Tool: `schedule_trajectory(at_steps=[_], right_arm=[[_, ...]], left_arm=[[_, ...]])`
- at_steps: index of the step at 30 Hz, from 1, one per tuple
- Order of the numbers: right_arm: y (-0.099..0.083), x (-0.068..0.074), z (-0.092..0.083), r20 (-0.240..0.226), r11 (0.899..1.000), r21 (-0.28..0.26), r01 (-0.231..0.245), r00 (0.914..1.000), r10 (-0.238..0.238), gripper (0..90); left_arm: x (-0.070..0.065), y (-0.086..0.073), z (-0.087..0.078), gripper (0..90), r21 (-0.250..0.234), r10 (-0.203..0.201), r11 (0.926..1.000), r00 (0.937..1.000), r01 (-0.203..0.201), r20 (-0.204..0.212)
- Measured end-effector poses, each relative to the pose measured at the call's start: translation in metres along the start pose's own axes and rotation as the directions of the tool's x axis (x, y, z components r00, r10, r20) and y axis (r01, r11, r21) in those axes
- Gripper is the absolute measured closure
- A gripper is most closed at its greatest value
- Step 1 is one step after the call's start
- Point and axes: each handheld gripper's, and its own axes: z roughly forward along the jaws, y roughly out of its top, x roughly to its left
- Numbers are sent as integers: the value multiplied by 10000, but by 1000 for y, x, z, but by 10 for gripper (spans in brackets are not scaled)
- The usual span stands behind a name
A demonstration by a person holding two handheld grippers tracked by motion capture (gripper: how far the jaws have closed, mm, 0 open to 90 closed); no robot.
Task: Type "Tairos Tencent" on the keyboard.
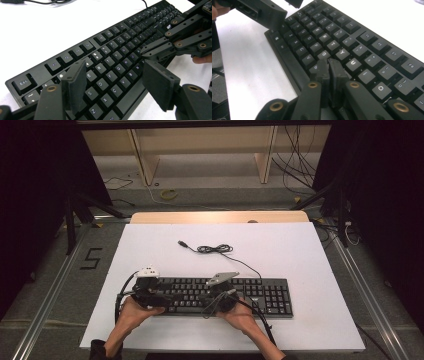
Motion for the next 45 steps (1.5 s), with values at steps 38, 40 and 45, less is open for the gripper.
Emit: schedule_trajectory(at_steps=[38, 40, 45], right_arm=[[0, -3, -1, -30, 9994, -261, -221, 9998, 220, 714], [0, -4, -3, -21, 9993, -298, -223, 9997, 223, 690], [0, -5, -10, -120, 9983, -510, -292, 9995, 287, 589]], left_arm=[[-2, -5, 1, 391, 133, 105, 9999, 9997, -108, 226], [-2, -5, 2, 391, 128, 140, 9998, 9996, -143, 232], [-3, -6, 3, 414, 205, 185, 9996, 9995, -190, 257]])
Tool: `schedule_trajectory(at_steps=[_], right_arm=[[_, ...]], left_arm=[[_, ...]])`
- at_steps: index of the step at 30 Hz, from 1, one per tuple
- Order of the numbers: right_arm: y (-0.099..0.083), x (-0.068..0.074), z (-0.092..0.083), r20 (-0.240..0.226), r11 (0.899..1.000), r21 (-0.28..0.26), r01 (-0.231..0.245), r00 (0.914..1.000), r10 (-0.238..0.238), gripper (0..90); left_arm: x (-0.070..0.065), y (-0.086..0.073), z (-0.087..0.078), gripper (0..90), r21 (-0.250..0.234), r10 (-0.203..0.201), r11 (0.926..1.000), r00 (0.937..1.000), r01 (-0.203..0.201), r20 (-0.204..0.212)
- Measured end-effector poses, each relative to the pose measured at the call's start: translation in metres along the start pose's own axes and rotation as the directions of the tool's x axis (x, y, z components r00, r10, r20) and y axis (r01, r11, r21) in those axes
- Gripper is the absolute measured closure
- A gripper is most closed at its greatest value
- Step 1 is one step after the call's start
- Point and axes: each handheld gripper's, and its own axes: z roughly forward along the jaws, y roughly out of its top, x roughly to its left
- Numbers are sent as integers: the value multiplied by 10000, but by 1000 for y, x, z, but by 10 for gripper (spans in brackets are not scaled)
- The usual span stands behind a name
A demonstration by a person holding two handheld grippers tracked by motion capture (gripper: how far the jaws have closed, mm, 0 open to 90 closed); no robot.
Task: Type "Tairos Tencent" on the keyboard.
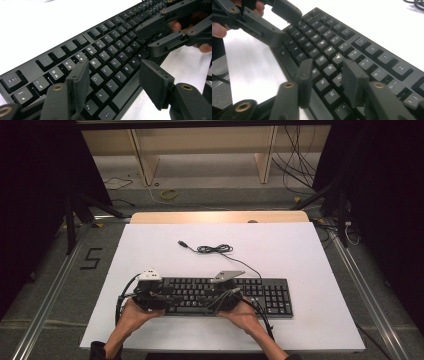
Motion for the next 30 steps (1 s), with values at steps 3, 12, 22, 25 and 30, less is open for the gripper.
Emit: schedule_trajectory(at_steps=[3, 12, 22, 25, 30], right_arm=[[0, 0, -4, -29, 9999, -55, -98, 9999, 98, 562], [-1, 0, -9, -27, 9998, -131, -169, 9999, 168, 491], [-2, 0, -13, -48, 9995, -255, -195, 9998, 194, 458], [-3, 1, -14, -45, 9994, -296, -171, 9998, 170, 454], [-4, 1, -16, -101, 9991, -398, -155, 9998, 151, 451]], left_arm=[[0, 0, 0, 450, 21, 69, 10000, 10000, -69, 12], [-2, 0, 2, 511, 173, 328, 9993, 9994, -329, 87], [-2, 1, 5, 650, 488, 587, 9970, 9980, -598, 222], [-2, 1, 6, 691, 614, 712, 9955, 9971, -727, 269], [-3, 1, 8, 767, 802, 841, 9931, 9961, -860, 269]])
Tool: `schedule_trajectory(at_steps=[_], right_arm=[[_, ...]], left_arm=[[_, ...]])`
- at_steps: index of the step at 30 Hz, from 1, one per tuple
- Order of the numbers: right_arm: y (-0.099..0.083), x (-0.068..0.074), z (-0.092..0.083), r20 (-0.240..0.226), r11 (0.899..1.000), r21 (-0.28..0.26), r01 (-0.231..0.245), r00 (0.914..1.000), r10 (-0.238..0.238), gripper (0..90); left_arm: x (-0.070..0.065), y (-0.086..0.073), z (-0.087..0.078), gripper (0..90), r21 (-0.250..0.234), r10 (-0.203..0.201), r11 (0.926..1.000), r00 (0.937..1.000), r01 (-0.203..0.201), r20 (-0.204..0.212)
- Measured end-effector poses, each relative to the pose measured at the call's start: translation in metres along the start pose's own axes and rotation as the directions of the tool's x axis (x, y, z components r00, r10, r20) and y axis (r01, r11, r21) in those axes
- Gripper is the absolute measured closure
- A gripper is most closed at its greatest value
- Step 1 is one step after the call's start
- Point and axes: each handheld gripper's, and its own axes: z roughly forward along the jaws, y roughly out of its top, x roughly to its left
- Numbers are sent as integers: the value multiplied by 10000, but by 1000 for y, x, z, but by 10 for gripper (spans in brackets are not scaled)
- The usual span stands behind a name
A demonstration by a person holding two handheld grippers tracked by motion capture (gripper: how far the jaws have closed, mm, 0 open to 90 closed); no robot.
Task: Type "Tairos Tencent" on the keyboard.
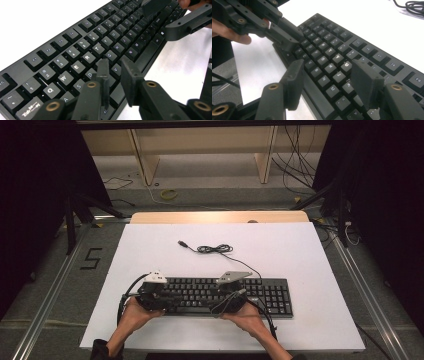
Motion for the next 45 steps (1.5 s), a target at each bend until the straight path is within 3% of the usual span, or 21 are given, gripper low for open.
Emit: schedule_trajectory(at_steps=[14, 29, 45], right_arm=[[-3, -1, -7, 22, 9997, -241, -20, 10000, 21, 410], [-6, -4, -14, 123, 9987, -508, -79, 9999, 85, 362], [-7, -3, -15, 102, 9989, -468, -83, 9999, 88, 364]], left_arm=[[0, 0, 9, 886, 395, 225, 9990, 9997, -226, 18], [0, 2, 20, 889, 905, 387, 9952, 9992, -379, -71], [1, -1, 26, 892, 1037, 362, 9940, 9993, -346, -134]])
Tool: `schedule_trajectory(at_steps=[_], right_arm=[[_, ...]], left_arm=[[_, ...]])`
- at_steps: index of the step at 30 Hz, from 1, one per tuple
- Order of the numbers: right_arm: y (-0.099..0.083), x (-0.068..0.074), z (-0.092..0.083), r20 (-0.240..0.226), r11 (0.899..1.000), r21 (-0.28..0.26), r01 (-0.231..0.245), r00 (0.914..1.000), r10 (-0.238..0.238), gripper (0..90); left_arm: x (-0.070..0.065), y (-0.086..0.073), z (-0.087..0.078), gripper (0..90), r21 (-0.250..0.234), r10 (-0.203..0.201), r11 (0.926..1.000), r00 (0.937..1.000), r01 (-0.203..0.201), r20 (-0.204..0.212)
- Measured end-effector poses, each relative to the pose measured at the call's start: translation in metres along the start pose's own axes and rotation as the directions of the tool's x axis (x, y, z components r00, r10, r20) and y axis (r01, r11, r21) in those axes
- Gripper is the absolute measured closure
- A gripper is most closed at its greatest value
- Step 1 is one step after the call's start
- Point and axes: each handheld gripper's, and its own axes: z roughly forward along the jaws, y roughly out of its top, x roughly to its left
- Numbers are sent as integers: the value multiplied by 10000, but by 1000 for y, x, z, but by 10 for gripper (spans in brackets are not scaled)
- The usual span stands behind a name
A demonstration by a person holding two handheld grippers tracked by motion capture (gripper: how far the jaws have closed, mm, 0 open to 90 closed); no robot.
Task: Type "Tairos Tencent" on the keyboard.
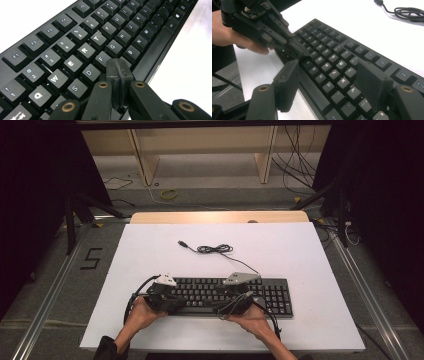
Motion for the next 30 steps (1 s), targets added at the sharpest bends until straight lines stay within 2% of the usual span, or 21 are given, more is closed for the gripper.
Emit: schedule_trajectory(at_steps=[3, 11, 16, 19, 20, 22, 24, 25, 26, 30], right_arm=[[0, 0, 0, -13, 10000, -9, 19, 10000, -19, 364], [0, -1, 0, -40, 10000, -76, -14, 10000, 13, 364], [0, 0, 0, -42, 10000, -84, 6, 10000, -6, 364], [0, 0, 0, -57, 10000, -65, 0, 10000, 0, 363], [0, 0, 0, -70, 10000, -46, -3, 10000, 3, 363], [0, 0, 0, -65, 10000, -39, 13, 10000, -14, 363], [0, 0, 0, -62, 10000, -39, 15, 10000, -15, 362], [0, 0, 0, -69, 10000, -43, 7, 10000, -8, 362], [0, 0, 0, -69, 10000, -43, 7, 10000, -8, 362], [0, 0, 0, -72, 10000, -66, 10, 10000, -10, 359]], left_arm=[[-1, 1, -2, 889, -16, 27, 10000, 9999, -27, -163], [2, 3, -11, 842, -534, -249, 9983, 9997, 245, -62], [4, 4, -15, 773, -790, -452, 9959, 9990, 448, -32], [6, 5, -19, 716, -969, -630, 9933, 9980, 630, 29], [6, 5, -20, 658, -1072, -680, 9919, 9977, 677, 9], [7, 6, -22, 601, -1212, -793, 9896, 9968, 780, -60], [8, 6, -23, 577, -1337, -886, 9873, 9960, 864, -109], [8, 6, -23, 521, -1351, -939, 9866, 9955, 911, -146], [8, 7, -23, 521, -1414, -1006, 9852, 9947, 969, -193], [11, 7, -24, 426, -1487, -1202, 9822, 9923, 1147, -290]])
